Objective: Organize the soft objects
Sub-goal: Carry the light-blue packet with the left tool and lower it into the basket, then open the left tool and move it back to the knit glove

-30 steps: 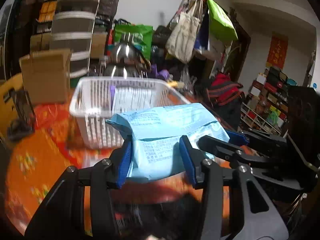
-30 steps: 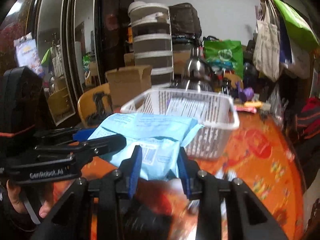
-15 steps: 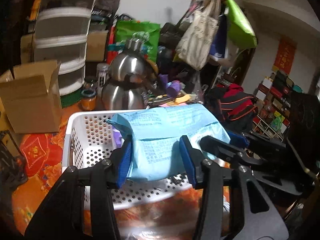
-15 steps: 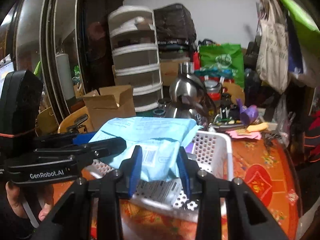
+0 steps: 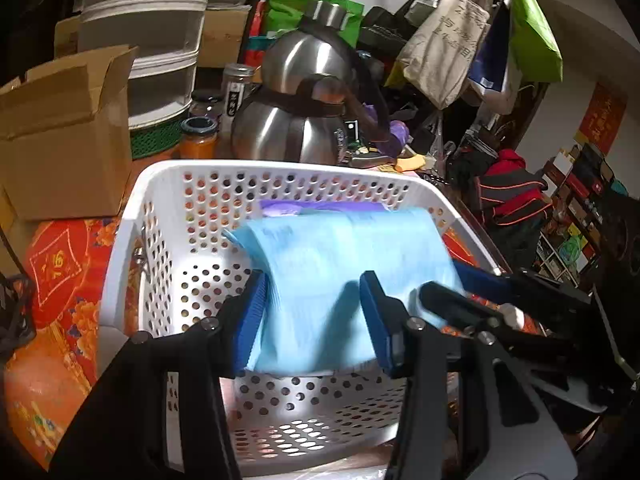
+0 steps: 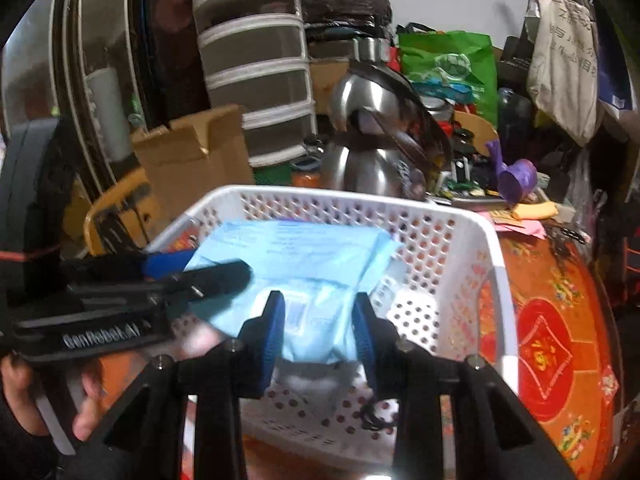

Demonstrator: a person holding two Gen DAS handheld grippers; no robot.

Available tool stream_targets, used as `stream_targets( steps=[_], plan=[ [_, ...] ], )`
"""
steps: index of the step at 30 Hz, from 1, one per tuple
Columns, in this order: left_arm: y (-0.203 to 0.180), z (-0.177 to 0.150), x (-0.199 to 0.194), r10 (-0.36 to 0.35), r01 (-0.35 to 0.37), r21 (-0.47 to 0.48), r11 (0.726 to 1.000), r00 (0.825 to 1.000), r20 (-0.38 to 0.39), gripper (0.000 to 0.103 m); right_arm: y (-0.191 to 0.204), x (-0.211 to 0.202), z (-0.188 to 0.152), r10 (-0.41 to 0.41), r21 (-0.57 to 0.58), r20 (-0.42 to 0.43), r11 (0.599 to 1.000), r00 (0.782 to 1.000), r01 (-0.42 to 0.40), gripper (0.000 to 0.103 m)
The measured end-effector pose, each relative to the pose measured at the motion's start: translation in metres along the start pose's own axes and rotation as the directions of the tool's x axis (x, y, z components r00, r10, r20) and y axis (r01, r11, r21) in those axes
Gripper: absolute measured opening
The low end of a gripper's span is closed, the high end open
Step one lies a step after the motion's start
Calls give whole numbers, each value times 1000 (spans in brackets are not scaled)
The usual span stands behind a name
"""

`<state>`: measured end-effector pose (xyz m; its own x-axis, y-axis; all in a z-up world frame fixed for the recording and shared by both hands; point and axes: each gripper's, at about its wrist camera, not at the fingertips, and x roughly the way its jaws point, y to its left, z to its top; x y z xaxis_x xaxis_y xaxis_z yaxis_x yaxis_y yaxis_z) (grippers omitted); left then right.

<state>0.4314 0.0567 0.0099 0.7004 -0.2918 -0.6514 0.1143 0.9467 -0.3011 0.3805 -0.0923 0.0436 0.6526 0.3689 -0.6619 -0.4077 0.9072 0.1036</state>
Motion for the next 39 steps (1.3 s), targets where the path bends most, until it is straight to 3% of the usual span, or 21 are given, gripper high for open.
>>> stream_targets(
  steps=[2, 3, 4, 6, 10, 16, 20, 21, 25, 27, 29, 33, 36, 39],
  plan=[
    [8, -1, 0, 1, -1, -25, 1000, 1000, 3, 62, -6, -4, -3, -30, 19, 12, 999, 999, 30, 35],
    [13, -2, -1, 12, -12, -34, 999, 1000, 14, 77, -12, -7, -4, -42, 40, 17, 998, 999, 42, 39],
    [16, -5, -4, 24, -23, -41, 999, 999, 22, 83, -17, -10, -5, -54, 59, 17, 997, 998, 53, 52],
    [19, -7, -7, 47, -46, -37, 998, 998, 32, 86, -24, -16, -8, -65, 76, 14, 995, 998, 63, 68],
    [16, -16, -21, 140, -142, 10, 990, 987, 73, 90, -31, -29, -16, -75, 102, 30, 992, 997, 72, 79],
    [12, -28, -32, 155, -156, 21, 988, 987, 44, 90, -38, -39, -28, -96, 149, 17, 985, 995, 93, 79],
    [3, -54, -71, 129, -130, 39, 991, 991, 36, 91, -28, -80, -51, -105, 141, 34, 985, 994, 99, 79],
    [-1, -65, -86, 156, -157, 46, 987, 987, 34, 91, -25, -91, -58, -98, 140, 46, 986, 994, 90, 79],
    [-17, -103, -132, 98, -104, 90, 991, 993, 66, 97, -7, -140, -106, -102, 118, 83, 989, 991, 92, 80],
    [-19, -123, -144, 101, -106, 85, 991, 993, 55, 97, 1, -157, -136, -65, 146, 99, 988, 993, 50, 80],
    [-17, -153, -151, 49, -49, 60, 997, 999, 15, 97, 12, -165, -169, -19, 156, 73, 988, 997, 7, 80],
    [-12, -216, -159, 68, -67, 47, 997, 997, -26, 97, 28, -161, -225, 34, 181, 6, 983, 999, -35, 79],
    [-6, -245, -155, 74, -73, 28, 997, 996, -58, 90, 37, -151, -247, 72, 209, -34, 976, 997, -63, 61],
    [-4, -267, -152, 45, -43, 25, 999, 996, -80, 82, 46, -140, -253, 94, 202, -61, 976, 994, -80, 51]
  ],
)
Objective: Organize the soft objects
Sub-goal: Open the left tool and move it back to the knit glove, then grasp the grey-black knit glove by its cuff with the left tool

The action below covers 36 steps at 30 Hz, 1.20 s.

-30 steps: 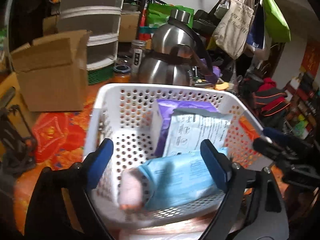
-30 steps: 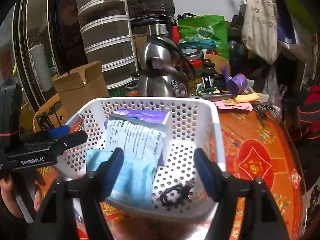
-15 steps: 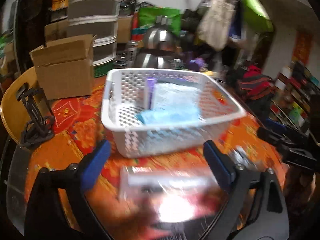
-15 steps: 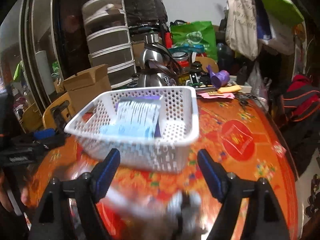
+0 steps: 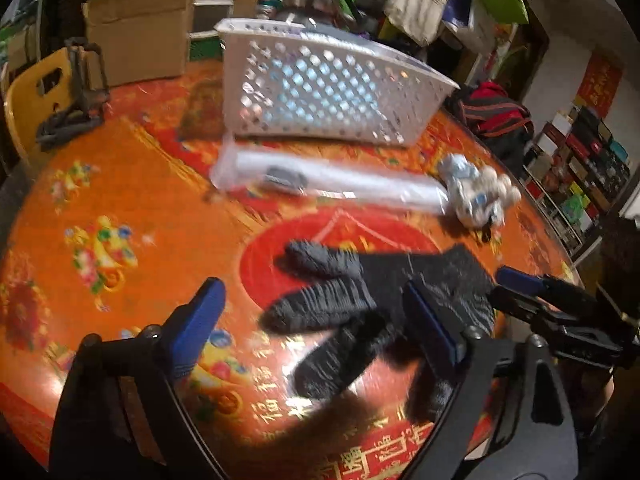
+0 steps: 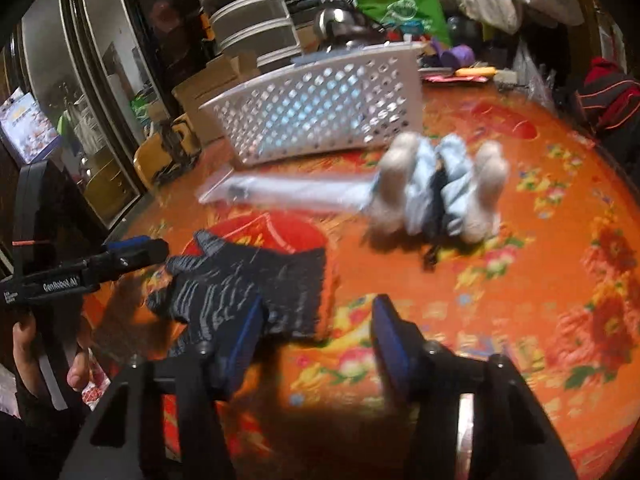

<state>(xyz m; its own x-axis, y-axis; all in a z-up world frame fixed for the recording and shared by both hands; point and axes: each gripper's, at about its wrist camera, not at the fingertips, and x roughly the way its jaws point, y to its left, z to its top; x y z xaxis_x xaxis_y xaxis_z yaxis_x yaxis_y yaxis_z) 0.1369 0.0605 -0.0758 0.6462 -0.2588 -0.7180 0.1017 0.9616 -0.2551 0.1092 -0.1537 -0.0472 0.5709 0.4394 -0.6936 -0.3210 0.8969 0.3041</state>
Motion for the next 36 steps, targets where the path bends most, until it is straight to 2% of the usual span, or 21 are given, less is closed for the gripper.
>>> stream_targets(
  steps=[1, 4, 6, 8, 11, 17, 19, 25, 36],
  plan=[
    [-2, -5, 2, -11, 11, 11, 1000, 1000, -9, 77, 2, 3, -1, 14, 2, -9, 1000, 1000, -14, 48],
    [-6, -10, 8, -22, 23, 30, 999, 999, -33, 69, 6, 7, -4, 14, -8, -15, 1000, 1000, -14, 47],
    [-9, -14, 10, -30, 32, 34, 999, 998, -47, 67, 8, 8, -4, 17, -12, -18, 1000, 1000, -17, 43],
    [-11, -10, 16, -26, 28, 41, 999, 998, -48, 64, 10, 11, -1, 20, -24, -27, 1000, 999, -21, 38],
    [-11, -9, 20, -19, 21, 51, 998, 999, -43, 53, 15, 12, -2, 8, -41, -31, 999, 999, -9, 36],
    [-10, -3, 24, -23, 26, 44, 999, 999, -49, 26, 17, 14, -2, 1, -61, -37, 998, 999, -3, 31],
    [-11, -2, 26, -44, 46, 44, 998, 997, -56, 15, 18, 15, -2, -1, -68, -39, 998, 999, -2, 29],
    [-18, -2, 24, -75, 76, 43, 996, 997, -29, 13, 23, 14, 1, 12, -86, -35, 996, 999, -15, 19],
    [-26, 20, -22, -100, 91, 89, 992, 990, 100, 13, 39, -18, 20, 22, -147, 61, 989, 998, -13, 17]
  ],
)
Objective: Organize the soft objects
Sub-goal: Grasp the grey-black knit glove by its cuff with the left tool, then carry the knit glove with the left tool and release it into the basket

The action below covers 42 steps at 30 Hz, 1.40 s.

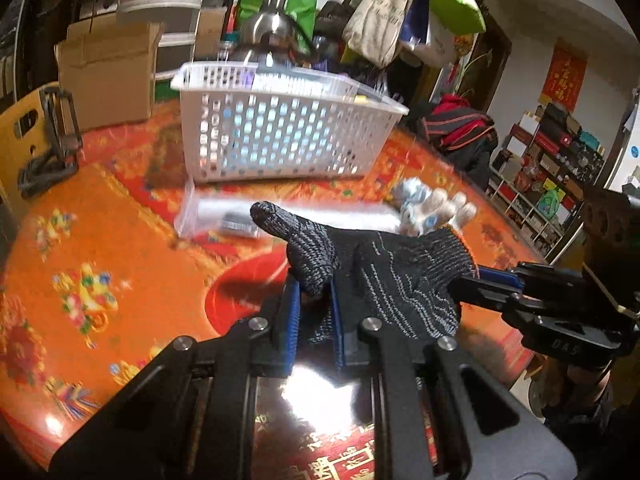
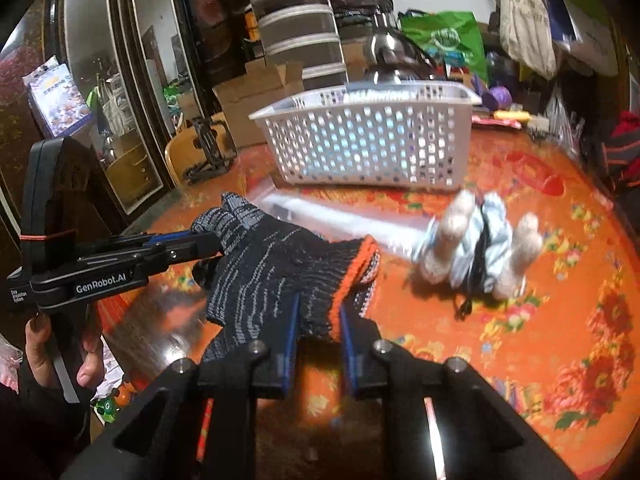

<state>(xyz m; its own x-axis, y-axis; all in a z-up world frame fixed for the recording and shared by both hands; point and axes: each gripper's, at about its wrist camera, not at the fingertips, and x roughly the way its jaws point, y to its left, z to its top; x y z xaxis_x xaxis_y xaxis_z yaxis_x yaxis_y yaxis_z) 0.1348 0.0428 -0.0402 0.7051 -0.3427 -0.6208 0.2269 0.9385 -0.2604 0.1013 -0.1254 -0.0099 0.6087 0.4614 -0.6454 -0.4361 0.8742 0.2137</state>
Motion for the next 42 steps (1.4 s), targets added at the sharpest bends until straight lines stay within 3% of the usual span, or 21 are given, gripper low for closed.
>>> stream_targets(
  steps=[12, 16, 23, 26, 31, 37, 42],
  plan=[
    [-1, 66, -38, -35, 33, 21, 999, 991, 130, 13, -2, -39, 68, 23, -39, 126, 999, 992, -18, 17],
    [-6, 112, -53, -40, 31, 52, 998, 982, 185, 13, -5, -47, 114, 16, -65, 170, 998, 985, -5, 17],
    [-10, 222, -60, -12, -7, 71, 997, 962, 273, 13, -24, -35, 213, -11, -45, 236, 999, 972, 22, 17],
    [-6, 260, -43, 21, -41, 69, 997, 964, 266, 13, -31, -16, 239, -67, -47, 255, 996, 965, 82, 17],
    [4, 290, 22, 88, -103, 70, 992, 977, 195, 13, -52, 43, 257, -149, -47, 189, 986, 971, 161, 17],
    [19, 280, 90, 166, -172, 42, 984, 980, 111, 13, -73, 103, 246, -178, -39, 114, 982, 977, 183, 17],
    [40, 272, 133, 179, -179, -16, 984, 982, 56, 13, -84, 131, 238, -195, -30, 81, 980, 977, 198, 17]
  ],
)
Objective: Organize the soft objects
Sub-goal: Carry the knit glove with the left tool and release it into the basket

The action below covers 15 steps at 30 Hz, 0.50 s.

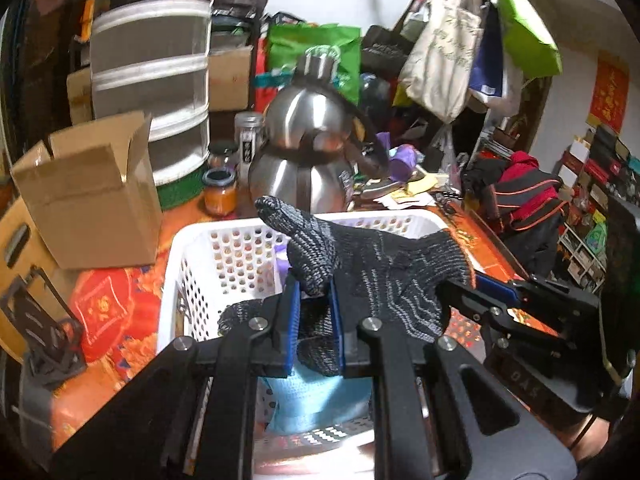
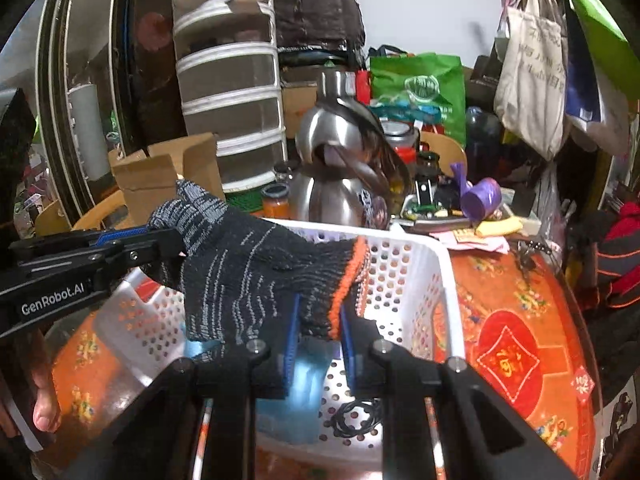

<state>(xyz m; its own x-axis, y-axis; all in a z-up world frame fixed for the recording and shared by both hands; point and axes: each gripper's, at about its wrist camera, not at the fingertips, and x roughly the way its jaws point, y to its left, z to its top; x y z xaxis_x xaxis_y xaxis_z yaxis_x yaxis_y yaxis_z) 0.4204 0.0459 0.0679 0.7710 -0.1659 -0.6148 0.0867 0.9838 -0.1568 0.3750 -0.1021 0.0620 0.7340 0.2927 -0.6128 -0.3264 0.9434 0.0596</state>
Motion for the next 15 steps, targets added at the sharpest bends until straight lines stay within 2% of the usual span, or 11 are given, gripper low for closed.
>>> stream_targets(
  steps=[4, 5, 8, 9, 10, 11, 12, 13, 15],
  plan=[
    [10, -5, 24, 12, -12, -32, 999, 1000, -25, 14, -1, 11, -1, -29, -12, -12, 1000, 1000, 29, 17],
    [11, -6, 27, 14, -15, -38, 999, 1000, -24, 17, -2, 13, -2, -25, -9, -9, 1000, 1000, 25, 18],
    [14, -9, 36, 46, -47, -28, 998, 998, -48, 34, -3, 14, -4, -62, -13, -20, 998, 998, 61, 23],
    [14, -11, 35, 55, -56, -19, 998, 997, -48, 43, -6, 12, -4, -78, -6, -20, 997, 997, 78, 23],
    [15, -13, 32, 68, -68, -10, 998, 997, -40, 52, -9, 9, -5, -77, 6, -12, 997, 997, 77, 31],
    [17, -15, 30, 70, -70, -9, 997, 997, -35, 58, -13, 5, -5, -78, 23, -1, 997, 997, 78, 40],
    [20, -16, 27, 65, -66, -16, 998, 998, -24, 67, -16, 2, -6, -85, 30, 7, 996, 996, 85, 64],
    [21, -17, 21, 62, -62, -23, 998, 998, -17, 74, -19, -1, -6, -99, 31, 12, 995, 995, 98, 82],
    [25, -19, 13, 57, -57, -40, 998, 998, 3, 79, -22, -4, -7, -111, 18, 9, 994, 994, 111, 86]
  ],
)
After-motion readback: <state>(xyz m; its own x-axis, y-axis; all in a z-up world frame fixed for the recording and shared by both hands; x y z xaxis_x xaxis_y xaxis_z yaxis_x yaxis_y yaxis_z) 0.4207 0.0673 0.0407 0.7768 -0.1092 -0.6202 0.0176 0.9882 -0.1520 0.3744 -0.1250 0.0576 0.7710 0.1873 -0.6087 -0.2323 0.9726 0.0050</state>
